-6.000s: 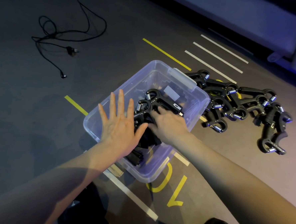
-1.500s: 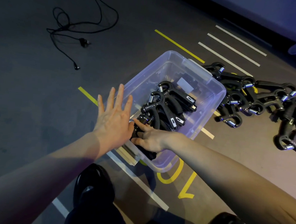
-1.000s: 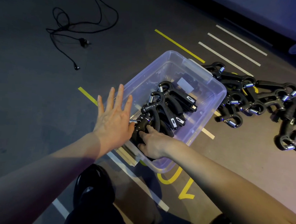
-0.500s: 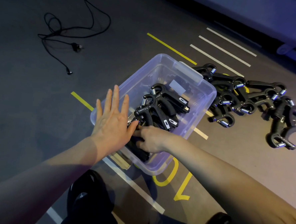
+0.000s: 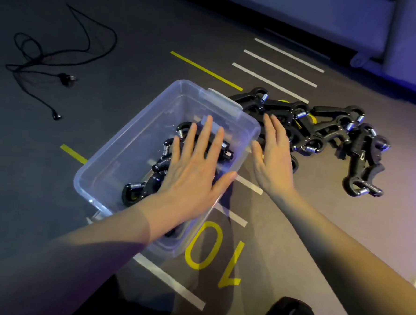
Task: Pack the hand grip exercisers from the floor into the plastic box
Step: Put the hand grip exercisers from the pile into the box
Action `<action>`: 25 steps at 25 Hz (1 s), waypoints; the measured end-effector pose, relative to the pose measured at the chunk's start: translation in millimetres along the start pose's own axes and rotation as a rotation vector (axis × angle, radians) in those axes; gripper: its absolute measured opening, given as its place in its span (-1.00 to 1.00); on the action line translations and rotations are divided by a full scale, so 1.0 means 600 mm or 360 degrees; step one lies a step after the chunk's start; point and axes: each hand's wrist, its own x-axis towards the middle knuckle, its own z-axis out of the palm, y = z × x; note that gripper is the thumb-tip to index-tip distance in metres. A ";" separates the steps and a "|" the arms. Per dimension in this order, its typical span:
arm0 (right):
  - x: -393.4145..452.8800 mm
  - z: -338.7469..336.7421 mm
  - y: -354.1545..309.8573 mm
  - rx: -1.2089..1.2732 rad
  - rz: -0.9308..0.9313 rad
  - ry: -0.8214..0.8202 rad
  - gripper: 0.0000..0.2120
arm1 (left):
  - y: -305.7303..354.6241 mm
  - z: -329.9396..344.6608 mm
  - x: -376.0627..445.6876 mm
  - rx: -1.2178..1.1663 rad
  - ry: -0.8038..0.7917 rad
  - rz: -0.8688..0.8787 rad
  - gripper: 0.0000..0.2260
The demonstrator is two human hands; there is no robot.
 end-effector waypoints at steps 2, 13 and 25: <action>0.006 0.009 0.063 -0.0158 0.0261 -0.0176 -0.43 | 0.019 0.013 0.013 0.0074 -0.0096 0.0021 -0.29; 0.058 0.051 0.191 -0.0410 0.0443 -0.1080 -0.46 | 0.051 0.058 0.074 0.0200 -0.0337 0.0099 -0.28; 0.051 0.039 0.182 -0.0738 0.0484 -0.1006 -0.66 | 0.048 0.060 0.072 0.0161 -0.0330 0.0133 -0.33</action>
